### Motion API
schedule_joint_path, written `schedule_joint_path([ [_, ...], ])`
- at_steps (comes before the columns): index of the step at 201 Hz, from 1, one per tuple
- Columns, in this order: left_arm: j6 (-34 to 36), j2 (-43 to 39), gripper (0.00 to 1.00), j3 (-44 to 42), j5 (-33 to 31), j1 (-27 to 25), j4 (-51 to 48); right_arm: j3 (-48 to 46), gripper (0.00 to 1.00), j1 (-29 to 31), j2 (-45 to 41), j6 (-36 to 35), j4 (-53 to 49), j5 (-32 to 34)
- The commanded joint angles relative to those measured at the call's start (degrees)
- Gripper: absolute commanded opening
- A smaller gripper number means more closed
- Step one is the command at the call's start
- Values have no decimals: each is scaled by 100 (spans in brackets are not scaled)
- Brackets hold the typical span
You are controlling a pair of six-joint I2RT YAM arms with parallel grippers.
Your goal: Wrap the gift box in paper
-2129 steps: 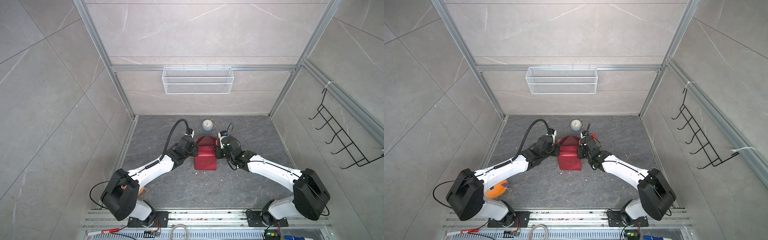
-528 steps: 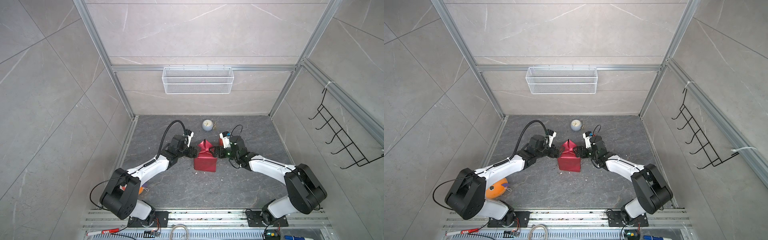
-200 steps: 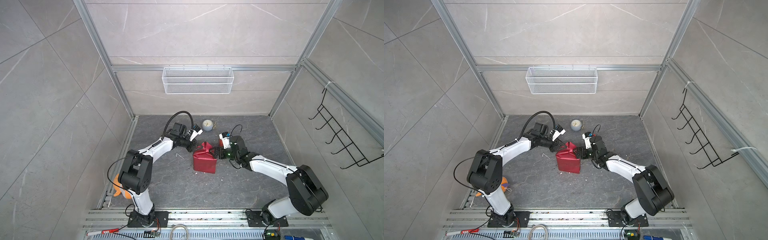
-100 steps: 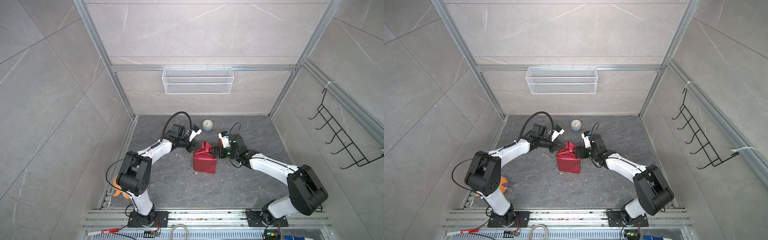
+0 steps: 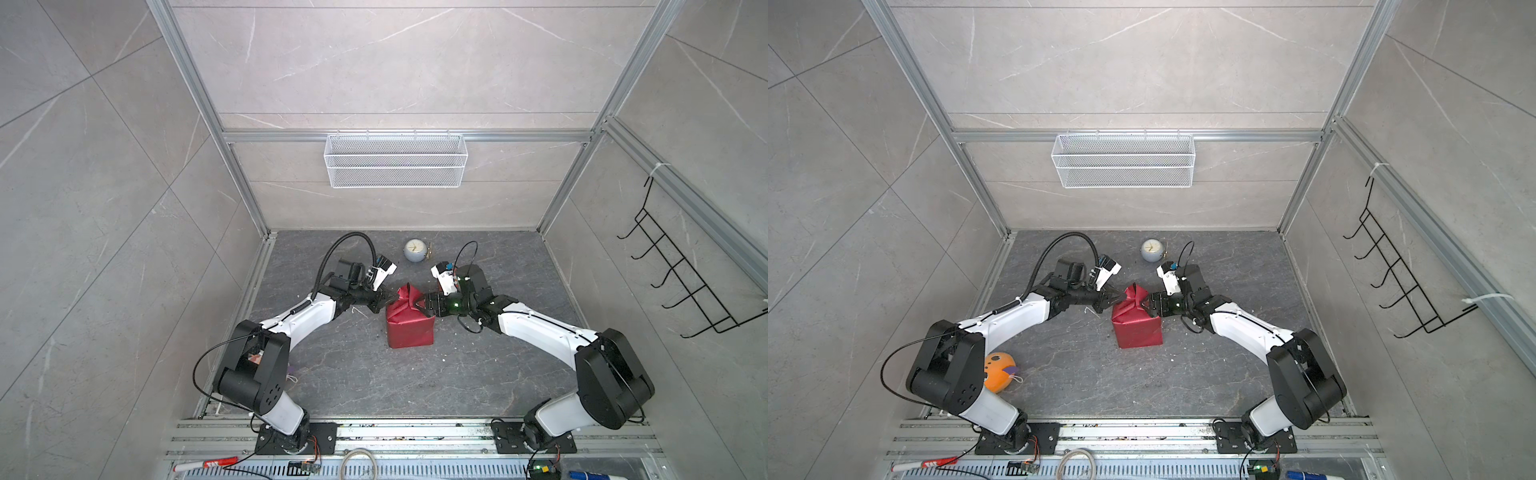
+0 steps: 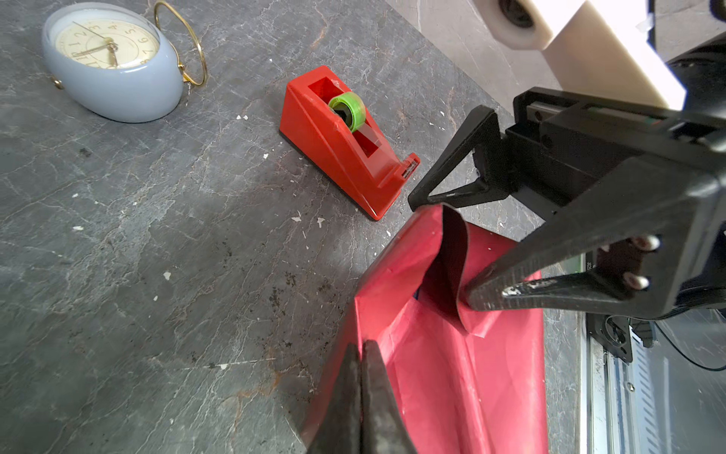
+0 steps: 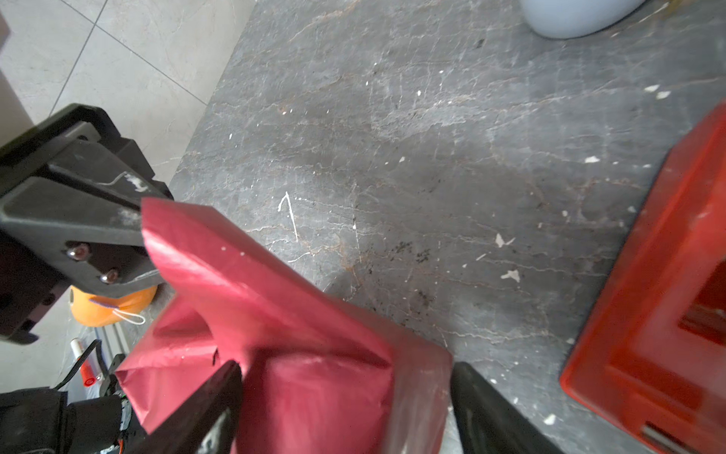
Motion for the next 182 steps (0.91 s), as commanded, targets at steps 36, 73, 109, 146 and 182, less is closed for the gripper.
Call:
schedule_joint_path([
  [36, -95, -214, 5, -63, 131, -78, 335, -93, 84, 50, 220, -8, 72, -138],
  [73, 91, -124, 19, 48, 252, -78, 259, -195, 84, 50, 265, 10, 130, -104],
  [109, 397, 68, 33, 354, 398, -78, -76, -199, 84, 50, 236, 1, 112, -68],
  [146, 520, 283, 44, 621, 803, -78, -179, -196, 84, 50, 238, 10, 108, -51],
  [182, 535, 492, 50, 866, 1039, -78, -138, -189, 84, 51, 238, 10, 96, -40],
])
